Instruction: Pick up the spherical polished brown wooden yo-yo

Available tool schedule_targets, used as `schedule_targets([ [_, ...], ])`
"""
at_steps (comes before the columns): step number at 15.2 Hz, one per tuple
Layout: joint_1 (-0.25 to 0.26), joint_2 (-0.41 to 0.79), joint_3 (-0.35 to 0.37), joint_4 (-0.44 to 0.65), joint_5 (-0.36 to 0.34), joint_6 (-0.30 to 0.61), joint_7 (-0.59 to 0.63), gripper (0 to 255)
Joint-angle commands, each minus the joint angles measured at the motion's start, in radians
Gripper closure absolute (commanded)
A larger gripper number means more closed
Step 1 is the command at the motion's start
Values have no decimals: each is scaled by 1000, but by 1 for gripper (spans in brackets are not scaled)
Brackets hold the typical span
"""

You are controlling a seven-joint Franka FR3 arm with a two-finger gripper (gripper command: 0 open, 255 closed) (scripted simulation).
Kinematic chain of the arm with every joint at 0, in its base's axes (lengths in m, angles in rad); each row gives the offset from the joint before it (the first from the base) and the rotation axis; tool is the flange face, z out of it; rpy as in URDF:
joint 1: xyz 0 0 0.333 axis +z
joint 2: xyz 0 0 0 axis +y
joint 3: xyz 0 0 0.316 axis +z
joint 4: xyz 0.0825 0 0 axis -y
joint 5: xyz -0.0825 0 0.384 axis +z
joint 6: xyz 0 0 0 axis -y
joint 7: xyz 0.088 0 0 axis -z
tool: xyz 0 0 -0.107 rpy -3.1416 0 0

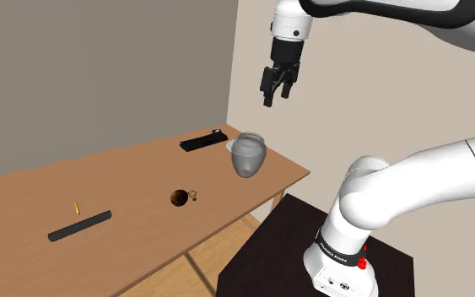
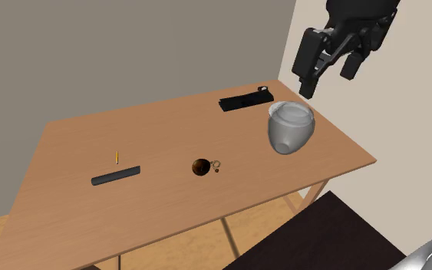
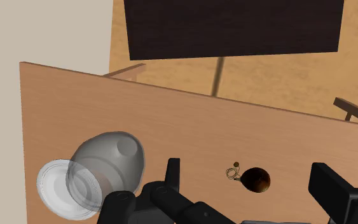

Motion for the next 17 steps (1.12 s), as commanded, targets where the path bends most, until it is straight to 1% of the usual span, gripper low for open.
schedule_targets([
  [1,0,0,0,0,0,0,0,0],
  [9,-27,196,81,-65,53,205,196,0],
  [17,-55,463,147,-43,71,397,384,0],
])
